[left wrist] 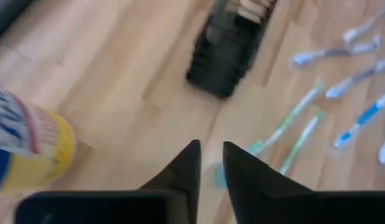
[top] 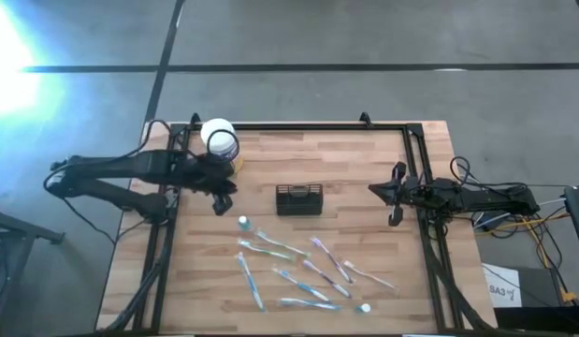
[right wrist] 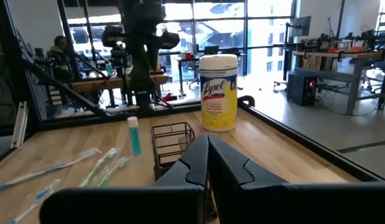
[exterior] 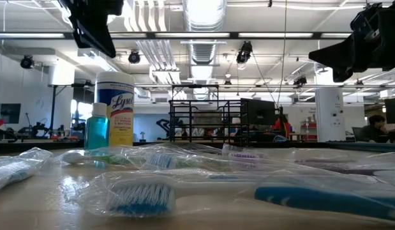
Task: Pick & Place toothbrushing station
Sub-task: Put the top blue mouthwash into the wire organizer
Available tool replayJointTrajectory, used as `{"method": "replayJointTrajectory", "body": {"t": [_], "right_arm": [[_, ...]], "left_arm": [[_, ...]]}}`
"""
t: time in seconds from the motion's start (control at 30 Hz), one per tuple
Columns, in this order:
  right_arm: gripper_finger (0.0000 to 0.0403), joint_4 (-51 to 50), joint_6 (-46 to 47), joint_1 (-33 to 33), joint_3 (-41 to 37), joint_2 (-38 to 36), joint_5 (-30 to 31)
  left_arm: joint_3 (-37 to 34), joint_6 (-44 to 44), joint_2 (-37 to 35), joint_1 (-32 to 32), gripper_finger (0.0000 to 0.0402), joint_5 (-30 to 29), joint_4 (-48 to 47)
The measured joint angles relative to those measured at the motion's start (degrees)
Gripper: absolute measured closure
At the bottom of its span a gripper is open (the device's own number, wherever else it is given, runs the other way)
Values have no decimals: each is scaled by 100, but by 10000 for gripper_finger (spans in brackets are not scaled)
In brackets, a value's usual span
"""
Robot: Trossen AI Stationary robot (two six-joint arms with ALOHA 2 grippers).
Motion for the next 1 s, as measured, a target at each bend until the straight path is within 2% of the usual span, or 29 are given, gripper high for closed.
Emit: {"method": "replayJointTrajectory", "body": {"t": [0.17, 0.3, 0.43, 0.63, 1.0], "right_arm": [[394, -8, 105, 1, 0, 104, -8], [394, -15, 118, 0, 0, 205, -7], [394, -7, 105, 0, 0, 256, -5], [394, -1, 103, 0, 0, 263, -4], [394, 2, 103, 0, 0, 261, -2]], "left_arm": [[-9, 383, 574, -198, 253, 375, -150], [22, 506, 957, -454, 199, 375, -123], [164, 555, 1343, -694, 166, 390, -125], [344, 694, 1866, -973, 159, 284, -167], [401, 704, 2442, -994, 161, 242, -450]]}}
